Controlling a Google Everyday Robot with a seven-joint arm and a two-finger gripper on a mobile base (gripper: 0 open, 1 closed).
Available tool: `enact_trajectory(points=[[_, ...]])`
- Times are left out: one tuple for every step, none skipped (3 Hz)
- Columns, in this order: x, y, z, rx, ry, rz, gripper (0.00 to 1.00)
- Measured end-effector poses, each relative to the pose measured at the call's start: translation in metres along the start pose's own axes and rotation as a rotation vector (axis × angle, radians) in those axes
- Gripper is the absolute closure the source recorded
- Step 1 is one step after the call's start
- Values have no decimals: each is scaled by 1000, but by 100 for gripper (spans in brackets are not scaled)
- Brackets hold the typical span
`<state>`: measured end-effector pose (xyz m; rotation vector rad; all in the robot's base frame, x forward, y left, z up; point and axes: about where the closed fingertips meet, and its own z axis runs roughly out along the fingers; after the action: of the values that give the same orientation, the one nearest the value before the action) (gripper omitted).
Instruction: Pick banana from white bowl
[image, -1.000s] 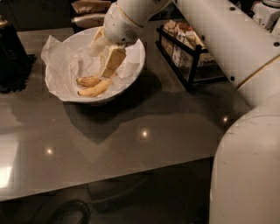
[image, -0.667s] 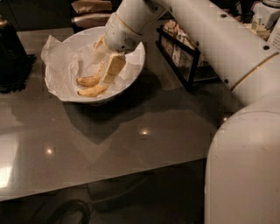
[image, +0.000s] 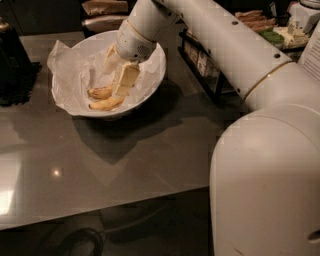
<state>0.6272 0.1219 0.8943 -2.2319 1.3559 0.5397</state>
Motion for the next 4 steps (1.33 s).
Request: enact_trajectory(points=[[6, 0, 12, -31, -3, 9, 36], [16, 10, 26, -69, -12, 42, 35], [25, 20, 36, -98, -18, 73, 34], [26, 21, 39, -104, -18, 75, 34]])
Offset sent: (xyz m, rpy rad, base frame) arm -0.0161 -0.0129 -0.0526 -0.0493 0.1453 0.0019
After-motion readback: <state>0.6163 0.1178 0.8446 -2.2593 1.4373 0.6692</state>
